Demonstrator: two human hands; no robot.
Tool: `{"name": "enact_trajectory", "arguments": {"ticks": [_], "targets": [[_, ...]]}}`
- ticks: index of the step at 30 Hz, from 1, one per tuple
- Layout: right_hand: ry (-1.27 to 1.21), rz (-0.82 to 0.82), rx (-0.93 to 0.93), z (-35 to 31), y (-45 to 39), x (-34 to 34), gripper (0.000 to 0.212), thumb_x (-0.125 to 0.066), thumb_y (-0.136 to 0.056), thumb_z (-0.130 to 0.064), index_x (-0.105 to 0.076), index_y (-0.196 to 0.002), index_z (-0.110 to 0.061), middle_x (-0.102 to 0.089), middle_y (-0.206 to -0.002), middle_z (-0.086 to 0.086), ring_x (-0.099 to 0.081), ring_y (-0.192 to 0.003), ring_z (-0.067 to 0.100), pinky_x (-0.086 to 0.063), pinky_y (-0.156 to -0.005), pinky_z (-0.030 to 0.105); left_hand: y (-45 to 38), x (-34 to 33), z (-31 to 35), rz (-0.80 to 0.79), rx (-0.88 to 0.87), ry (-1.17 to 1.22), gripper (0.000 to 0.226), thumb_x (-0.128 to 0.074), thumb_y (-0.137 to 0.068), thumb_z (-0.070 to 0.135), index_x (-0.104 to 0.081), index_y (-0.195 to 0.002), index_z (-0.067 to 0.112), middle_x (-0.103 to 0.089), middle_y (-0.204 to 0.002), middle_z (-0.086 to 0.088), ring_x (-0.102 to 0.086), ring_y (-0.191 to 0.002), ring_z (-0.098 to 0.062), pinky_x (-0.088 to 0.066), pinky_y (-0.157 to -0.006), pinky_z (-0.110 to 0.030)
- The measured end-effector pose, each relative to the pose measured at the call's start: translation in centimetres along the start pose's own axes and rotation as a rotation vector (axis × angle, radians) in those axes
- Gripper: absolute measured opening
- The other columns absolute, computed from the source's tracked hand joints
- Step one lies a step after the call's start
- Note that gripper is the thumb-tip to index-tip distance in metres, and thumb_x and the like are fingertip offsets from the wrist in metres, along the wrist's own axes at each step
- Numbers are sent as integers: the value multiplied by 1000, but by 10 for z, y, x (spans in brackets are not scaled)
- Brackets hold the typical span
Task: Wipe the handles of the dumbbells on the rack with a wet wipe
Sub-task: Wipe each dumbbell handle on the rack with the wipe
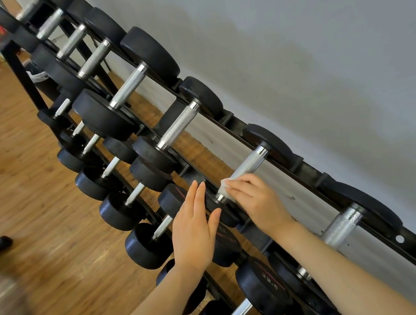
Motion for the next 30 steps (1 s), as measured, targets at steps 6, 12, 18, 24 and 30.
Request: {"name": "enact_trajectory", "arguments": {"ticks": [6,12,18,24,30], "targets": [[-12,97,-115,1,6,8,47,-80,-72,2,-66,-116,3,-68,-114,12,-55,-105,23,-52,-91,29,1,5,3,-14,13,-79,64,-35,-100,49,-21,-156,22,-18,-164,2,-18,-150,-18,-21,-121,-38],[-87,107,-299,-9,25,37,39,-71,-84,-9,-64,-121,-1,-67,-113,11,-52,-109,15,-54,-88,30,10,12,25,-5,-63,-71,60,-42,-102,41,-20,-156,26,-11,-162,7,-8,-151,-14,-7,-120,-34],[-67,160,-415,-27,62,75,30,-65,-84,-12,-68,-110,1,-68,-105,13,-52,-104,14,-55,-83,35,40,0,58,-13,-144,-60,60,-38,-99,44,-26,-155,24,-12,-162,6,-8,-151,-14,-6,-120,-33],[46,215,-517,-44,96,99,29,-72,-74,-3,-71,-103,1,-70,-103,13,-63,-97,28,-54,-83,33,74,-10,76,-65,-227,9,56,-41,-102,41,-32,-153,20,-21,-162,0,-14,-151,-18,-5,-117,-29],[83,242,-637,-55,135,108,27,-66,-82,-6,-70,-109,-2,-69,-109,9,-61,-104,24,-41,-94,23,116,-27,88,-147,-226,61,63,-27,-98,49,-29,-154,21,-19,-163,1,-15,-151,-18,-15,-122,-37]]}}
Point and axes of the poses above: each hand's wrist, its own y-axis away from the middle knuckle, its own x-axis out of the back of the hand, z = x × y, the point moved 1 cm from there along -y, towards the middle knuckle
